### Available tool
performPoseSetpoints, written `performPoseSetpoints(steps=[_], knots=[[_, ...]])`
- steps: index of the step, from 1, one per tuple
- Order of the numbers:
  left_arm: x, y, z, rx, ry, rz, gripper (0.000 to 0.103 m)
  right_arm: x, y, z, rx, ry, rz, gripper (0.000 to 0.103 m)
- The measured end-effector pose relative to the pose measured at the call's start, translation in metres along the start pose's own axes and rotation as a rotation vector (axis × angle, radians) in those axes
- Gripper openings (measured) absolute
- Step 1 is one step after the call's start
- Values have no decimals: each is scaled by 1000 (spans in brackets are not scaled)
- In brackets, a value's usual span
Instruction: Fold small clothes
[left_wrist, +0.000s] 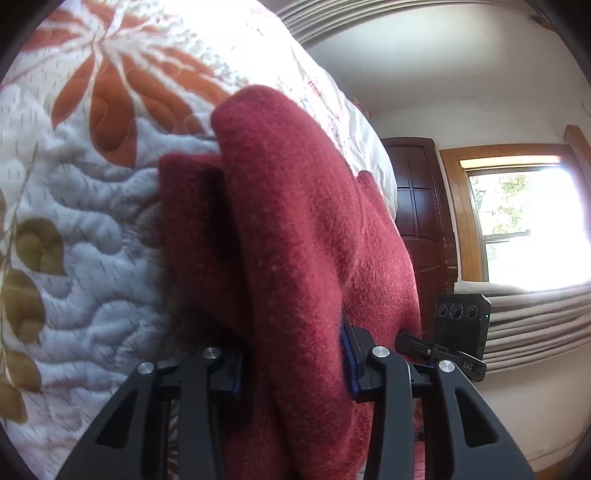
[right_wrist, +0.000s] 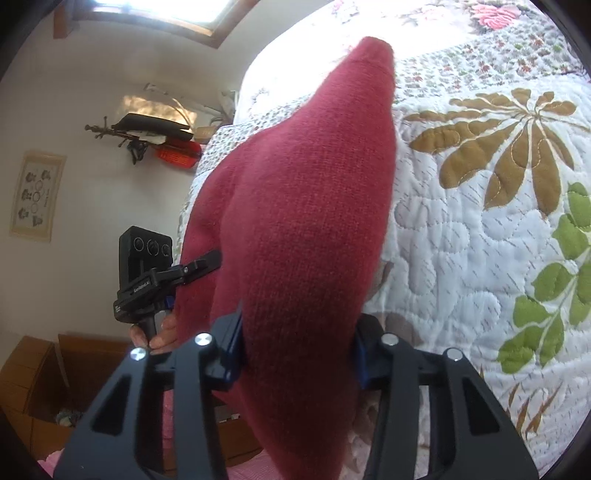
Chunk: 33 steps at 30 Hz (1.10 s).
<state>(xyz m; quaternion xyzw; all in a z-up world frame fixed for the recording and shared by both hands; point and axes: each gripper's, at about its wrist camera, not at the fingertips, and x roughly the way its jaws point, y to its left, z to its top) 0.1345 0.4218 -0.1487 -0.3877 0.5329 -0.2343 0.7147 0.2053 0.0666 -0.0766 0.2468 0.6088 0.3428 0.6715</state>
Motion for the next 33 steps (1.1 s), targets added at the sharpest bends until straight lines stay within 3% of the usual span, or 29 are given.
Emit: performPoseSetpoints(steps=[7, 14, 22, 24, 28, 30, 33], knots=[[-2, -62, -29, 99, -15, -1, 39, -73, 8, -19, -112, -50, -28, 43], [37, -124, -54, 193, -16, 34, 39, -136, -28, -39, -107, -94, -61, 43], [95, -134, -67, 215, -2, 145, 41, -125, -98, -46, -37, -47, -83, 46], [97, -131, -68, 242, -10, 159, 45, -115, -104, -47, -35, -46, -75, 49], [104, -132, -77, 287, -46, 214, 62, -109, -112, -49, -41, -39, -65, 51], [106, -131, -84, 289, -73, 221, 63, -110, -116, -50, -41, -32, -53, 53], [102, -136, -93, 261, -99, 242, 64, -120, -112, -54, -66, -33, -63, 64]])
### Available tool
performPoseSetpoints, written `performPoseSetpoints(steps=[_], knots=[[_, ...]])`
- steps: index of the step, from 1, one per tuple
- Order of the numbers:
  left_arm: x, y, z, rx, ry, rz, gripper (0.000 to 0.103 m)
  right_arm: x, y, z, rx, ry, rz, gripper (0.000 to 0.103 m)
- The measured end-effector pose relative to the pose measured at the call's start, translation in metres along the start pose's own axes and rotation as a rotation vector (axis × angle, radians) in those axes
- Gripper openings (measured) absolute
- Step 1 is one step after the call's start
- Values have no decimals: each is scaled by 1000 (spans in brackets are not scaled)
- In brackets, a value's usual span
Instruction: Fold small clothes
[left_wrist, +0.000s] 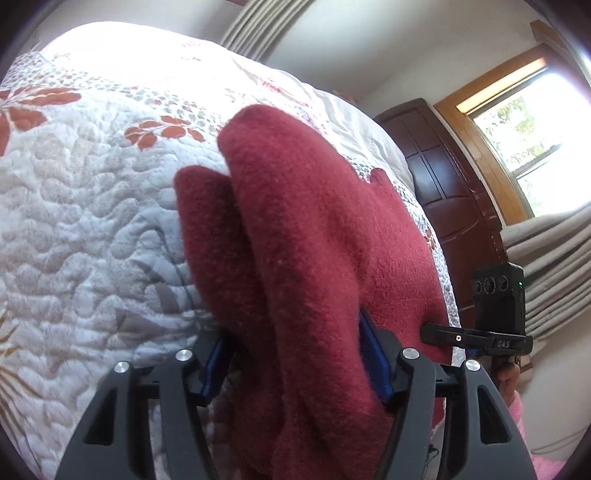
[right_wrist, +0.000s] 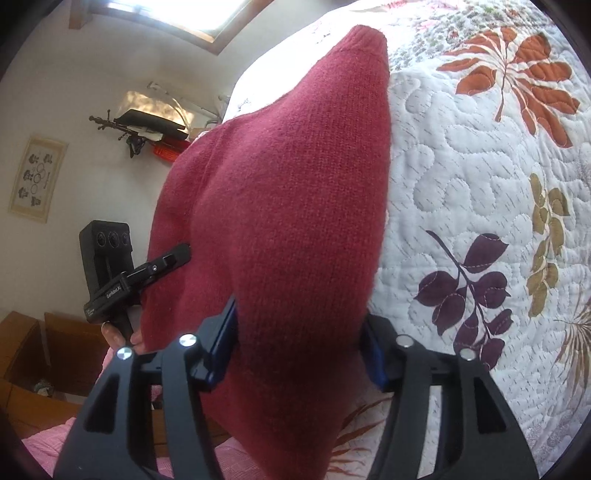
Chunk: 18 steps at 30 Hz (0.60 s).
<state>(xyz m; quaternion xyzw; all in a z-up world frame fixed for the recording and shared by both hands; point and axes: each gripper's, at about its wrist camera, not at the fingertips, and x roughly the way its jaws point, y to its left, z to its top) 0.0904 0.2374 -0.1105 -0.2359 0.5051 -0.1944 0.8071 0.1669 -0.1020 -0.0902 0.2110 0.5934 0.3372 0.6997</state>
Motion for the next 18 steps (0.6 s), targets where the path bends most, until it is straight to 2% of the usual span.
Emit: performPoseSetpoints(steps=[1, 3, 6, 8, 9, 12, 16, 18], knots=[[-4, -5, -2, 1, -7, 19, 64, -8, -2, -5, -11, -2, -6, 71], [-19, -14, -11, 9, -31, 69, 64, -19, 5, -17, -38, -4, -13, 75], [-42, -36, -30, 82, -89, 187, 65, -28, 5, -39, -30, 14, -17, 76], [-52, -51, -43, 155, -116, 282, 68, -30, 2, -56, -3, 26, 8, 70], [-55, -58, -51, 184, -126, 311, 68, -30, 1, -63, 1, 29, 3, 61], [-56, -63, -60, 192, -99, 322, 68, -30, 2, -79, -2, 18, -74, 42], [-49, -47, -68, 170, -74, 356, 74, -22, 1, -89, 0, -1, -121, 39], [-44, -40, -70, 133, -70, 329, 77, -16, 1, -88, 16, 0, -138, 39]])
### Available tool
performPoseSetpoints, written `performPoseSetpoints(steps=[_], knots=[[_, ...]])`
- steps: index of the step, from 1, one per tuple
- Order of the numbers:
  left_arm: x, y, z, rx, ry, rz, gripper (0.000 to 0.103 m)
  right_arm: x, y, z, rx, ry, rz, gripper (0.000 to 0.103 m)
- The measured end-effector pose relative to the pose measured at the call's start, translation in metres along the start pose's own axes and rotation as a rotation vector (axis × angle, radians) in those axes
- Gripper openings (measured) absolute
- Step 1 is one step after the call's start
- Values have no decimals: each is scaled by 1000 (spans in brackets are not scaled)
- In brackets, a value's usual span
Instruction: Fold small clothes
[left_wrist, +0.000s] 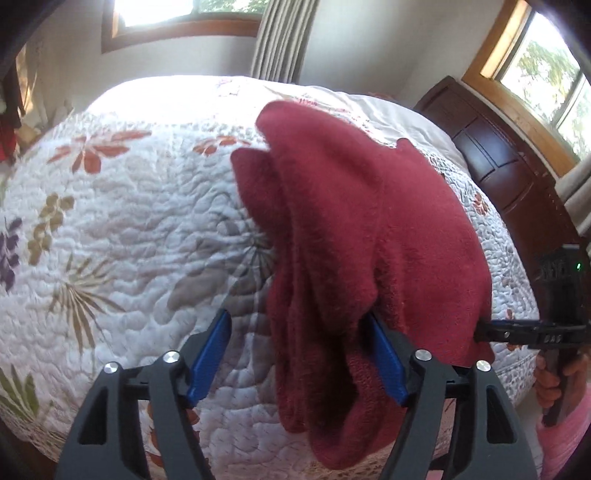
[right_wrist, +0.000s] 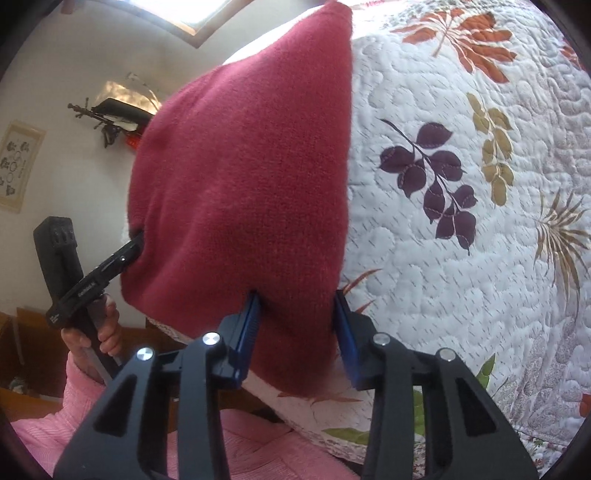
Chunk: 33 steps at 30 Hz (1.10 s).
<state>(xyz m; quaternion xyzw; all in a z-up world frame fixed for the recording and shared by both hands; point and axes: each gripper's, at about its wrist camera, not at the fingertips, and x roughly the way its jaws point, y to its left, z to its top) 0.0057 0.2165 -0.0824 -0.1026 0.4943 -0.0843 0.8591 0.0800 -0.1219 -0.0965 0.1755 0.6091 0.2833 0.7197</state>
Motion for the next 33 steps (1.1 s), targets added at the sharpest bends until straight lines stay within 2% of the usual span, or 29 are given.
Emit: performPoseSetpoints(steps=[3, 6, 10, 13, 20, 33], knots=[[7, 9, -4, -24, 10, -12, 81, 2, -1, -5, 35, -3, -11, 48], [2, 10, -2, -49, 15, -9, 81, -12, 11, -8, -15, -34, -109, 59], [-21, -4, 0, -29, 5, 81, 80, -30, 45, -15, -96, -96, -310, 80], [-37, -13, 0, -21, -2, 126, 82, -41, 63, -18, -106, -127, -347, 91], [-63, -21, -5, -59, -5, 167, 84, -55, 93, -14, -125, -161, -404, 95], [-96, -39, -21, -3, -16, 223, 86, -69, 121, -25, -149, -182, -417, 96]])
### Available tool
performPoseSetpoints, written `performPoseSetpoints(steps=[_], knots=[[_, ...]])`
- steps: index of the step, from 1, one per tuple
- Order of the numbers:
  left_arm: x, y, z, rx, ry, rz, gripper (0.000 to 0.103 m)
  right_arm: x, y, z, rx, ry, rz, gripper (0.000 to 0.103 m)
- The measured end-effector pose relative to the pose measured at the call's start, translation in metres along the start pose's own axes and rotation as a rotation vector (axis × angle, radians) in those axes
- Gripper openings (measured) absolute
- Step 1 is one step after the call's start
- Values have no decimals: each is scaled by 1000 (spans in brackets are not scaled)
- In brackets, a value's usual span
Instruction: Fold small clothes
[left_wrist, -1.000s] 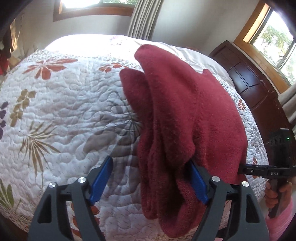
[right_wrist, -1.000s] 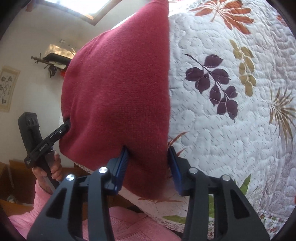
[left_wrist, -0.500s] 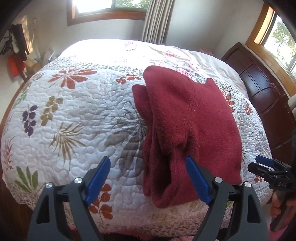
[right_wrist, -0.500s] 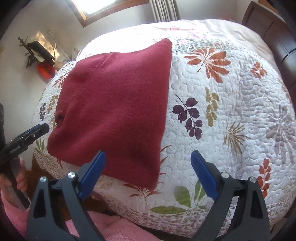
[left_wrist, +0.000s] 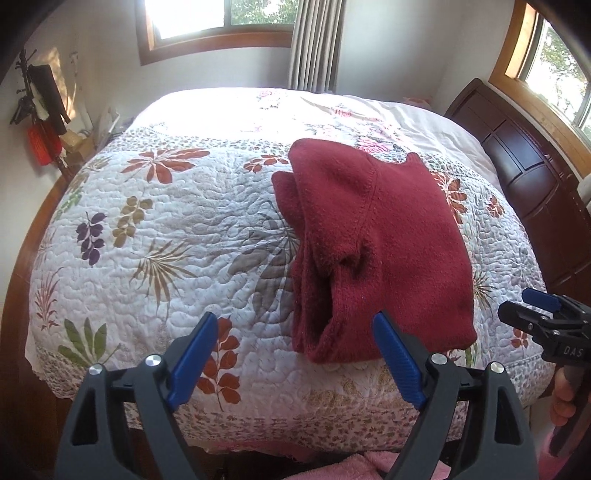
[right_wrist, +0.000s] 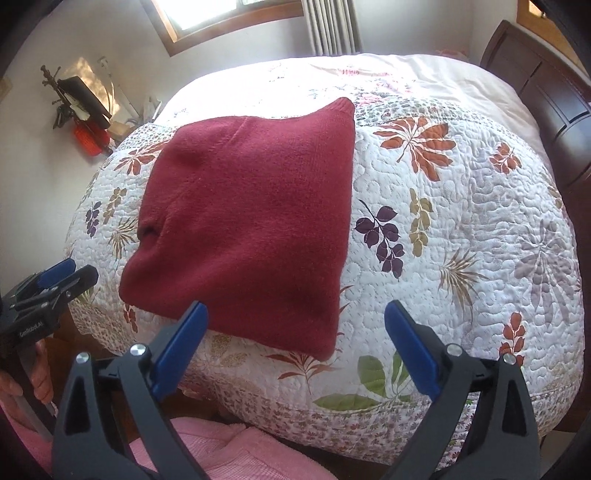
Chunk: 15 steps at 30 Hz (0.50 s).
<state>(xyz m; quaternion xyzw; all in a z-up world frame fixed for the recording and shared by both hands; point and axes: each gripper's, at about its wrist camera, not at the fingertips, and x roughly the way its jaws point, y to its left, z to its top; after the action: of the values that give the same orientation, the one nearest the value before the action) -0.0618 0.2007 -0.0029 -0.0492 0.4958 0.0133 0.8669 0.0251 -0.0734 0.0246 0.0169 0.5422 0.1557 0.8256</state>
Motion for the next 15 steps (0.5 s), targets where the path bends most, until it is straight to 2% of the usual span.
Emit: performPoseSetpoints(steps=[15], knots=[[-19, -5, -13, 30, -14, 29, 87, -9, 12, -13, 4, -3, 2, 96]])
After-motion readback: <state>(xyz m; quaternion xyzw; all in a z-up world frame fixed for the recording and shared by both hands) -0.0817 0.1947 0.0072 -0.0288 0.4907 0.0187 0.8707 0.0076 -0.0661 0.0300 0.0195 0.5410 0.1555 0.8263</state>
